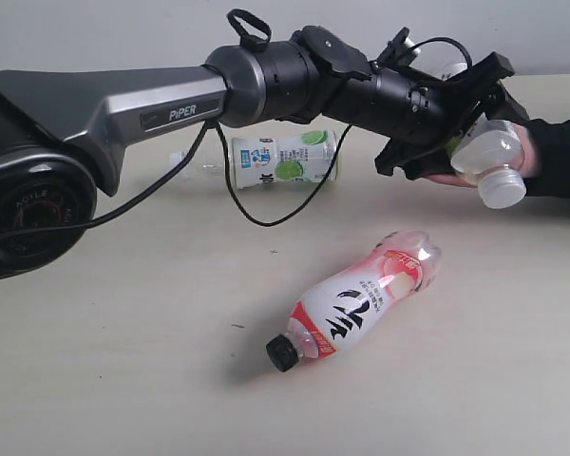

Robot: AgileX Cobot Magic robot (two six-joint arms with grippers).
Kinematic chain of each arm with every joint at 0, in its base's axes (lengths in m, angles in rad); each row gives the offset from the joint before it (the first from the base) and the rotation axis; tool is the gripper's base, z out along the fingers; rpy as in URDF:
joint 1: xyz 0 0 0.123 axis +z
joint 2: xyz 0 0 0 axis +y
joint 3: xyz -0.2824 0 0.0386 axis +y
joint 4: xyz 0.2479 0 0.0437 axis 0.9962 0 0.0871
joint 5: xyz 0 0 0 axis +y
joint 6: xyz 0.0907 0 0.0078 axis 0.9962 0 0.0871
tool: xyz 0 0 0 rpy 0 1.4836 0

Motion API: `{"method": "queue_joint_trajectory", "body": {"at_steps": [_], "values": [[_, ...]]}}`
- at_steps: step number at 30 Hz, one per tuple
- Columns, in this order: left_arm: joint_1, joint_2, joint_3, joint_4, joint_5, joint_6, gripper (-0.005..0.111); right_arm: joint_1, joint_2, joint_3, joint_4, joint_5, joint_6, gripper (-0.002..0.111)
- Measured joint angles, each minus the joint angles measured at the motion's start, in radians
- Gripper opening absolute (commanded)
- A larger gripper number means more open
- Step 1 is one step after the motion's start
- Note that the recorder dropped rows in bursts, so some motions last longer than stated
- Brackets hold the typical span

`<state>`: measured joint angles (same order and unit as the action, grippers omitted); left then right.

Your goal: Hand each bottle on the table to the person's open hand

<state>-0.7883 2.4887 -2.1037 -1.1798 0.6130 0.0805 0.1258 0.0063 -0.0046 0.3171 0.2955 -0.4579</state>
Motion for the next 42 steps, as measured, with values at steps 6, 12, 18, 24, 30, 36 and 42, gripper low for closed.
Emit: {"method": "queue_joint_trajectory", "body": {"at_steps": [6, 12, 18, 24, 30, 36, 42], "values": [[0.042, -0.051, 0.000, 0.044, 0.101, 0.004, 0.078, 0.000, 0.000, 0.000, 0.000, 0.000, 0.000, 0.000], [0.101, -0.125, 0.000, 0.176, 0.276, 0.004, 0.017, 0.000, 0.000, 0.000, 0.000, 0.000, 0.000, 0.000], [0.107, -0.255, 0.000, 0.443, 0.468, -0.011, 0.000, 0.000, 0.000, 0.000, 0.000, 0.000, 0.000, 0.000], [0.027, -0.510, 0.126, 0.973, 0.592, -0.131, 0.000, 0.000, 0.000, 0.000, 0.000, 0.000, 0.000, 0.000], [-0.040, -0.694, 0.336, 1.065, 0.595, -0.148, 0.000, 0.000, 0.000, 0.000, 0.000, 0.000, 0.000, 0.000], [-0.048, -0.853, 0.535, 1.124, 0.562, -0.151, 0.000, 0.000, 0.000, 0.000, 0.000, 0.000, 0.000, 0.000], [-0.048, -0.972, 0.686, 1.189, 0.536, -0.151, 0.000, 0.000, 0.000, 0.000, 0.000, 0.000, 0.000, 0.000]]}}
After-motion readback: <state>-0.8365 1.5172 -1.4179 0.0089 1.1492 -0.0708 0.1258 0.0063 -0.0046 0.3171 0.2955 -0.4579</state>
